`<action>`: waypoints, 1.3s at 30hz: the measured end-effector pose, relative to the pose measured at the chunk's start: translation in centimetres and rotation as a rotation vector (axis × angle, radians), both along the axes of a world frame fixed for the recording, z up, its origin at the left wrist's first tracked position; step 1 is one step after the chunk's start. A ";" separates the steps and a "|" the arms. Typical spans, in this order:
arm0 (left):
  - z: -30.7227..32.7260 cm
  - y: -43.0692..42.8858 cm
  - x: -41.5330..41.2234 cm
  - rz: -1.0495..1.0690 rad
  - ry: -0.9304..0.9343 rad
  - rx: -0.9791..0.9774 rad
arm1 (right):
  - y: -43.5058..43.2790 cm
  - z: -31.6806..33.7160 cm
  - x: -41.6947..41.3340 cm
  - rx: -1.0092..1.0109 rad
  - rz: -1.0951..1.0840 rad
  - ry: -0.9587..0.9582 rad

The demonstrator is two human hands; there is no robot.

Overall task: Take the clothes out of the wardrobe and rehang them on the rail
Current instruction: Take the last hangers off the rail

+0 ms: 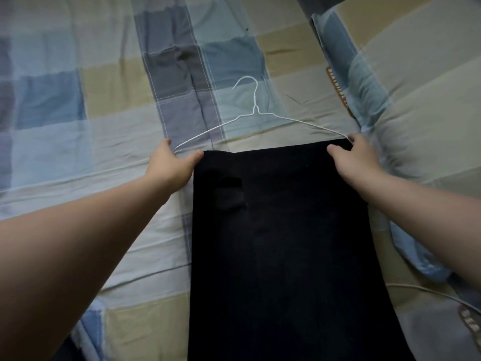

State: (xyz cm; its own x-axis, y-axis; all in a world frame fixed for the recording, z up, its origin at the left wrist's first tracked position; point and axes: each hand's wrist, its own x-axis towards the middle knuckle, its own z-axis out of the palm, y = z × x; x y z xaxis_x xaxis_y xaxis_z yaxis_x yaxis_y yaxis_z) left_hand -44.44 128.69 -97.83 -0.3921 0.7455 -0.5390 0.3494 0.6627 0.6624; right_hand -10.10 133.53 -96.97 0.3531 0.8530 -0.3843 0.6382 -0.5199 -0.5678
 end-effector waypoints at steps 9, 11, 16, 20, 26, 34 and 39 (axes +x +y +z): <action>9.5 -1.4 1.1 0.090 -0.027 0.155 | -2.8 10.0 0.3 0.179 -0.194 0.170; 12.4 -2.3 1.5 0.086 -0.026 0.184 | -4.7 13.1 0.9 0.207 -0.219 0.185; 20.9 -6.0 2.7 0.056 -0.041 0.278 | -10.7 21.4 2.2 0.263 -0.327 0.259; 27.7 -10.2 3.1 0.001 -0.079 0.308 | -17.5 28.9 2.9 0.267 -0.431 0.327; 37.0 -18.8 4.0 -0.027 -0.145 0.391 | -31.0 38.5 2.8 0.293 -0.614 0.399; 46.5 -31.1 4.7 -0.149 -0.210 0.409 | -48.0 47.9 0.6 0.417 -0.885 0.452; 50.0 -36.2 5.4 -0.254 -0.236 0.425 | -57.7 51.6 -1.3 0.483 -0.942 0.442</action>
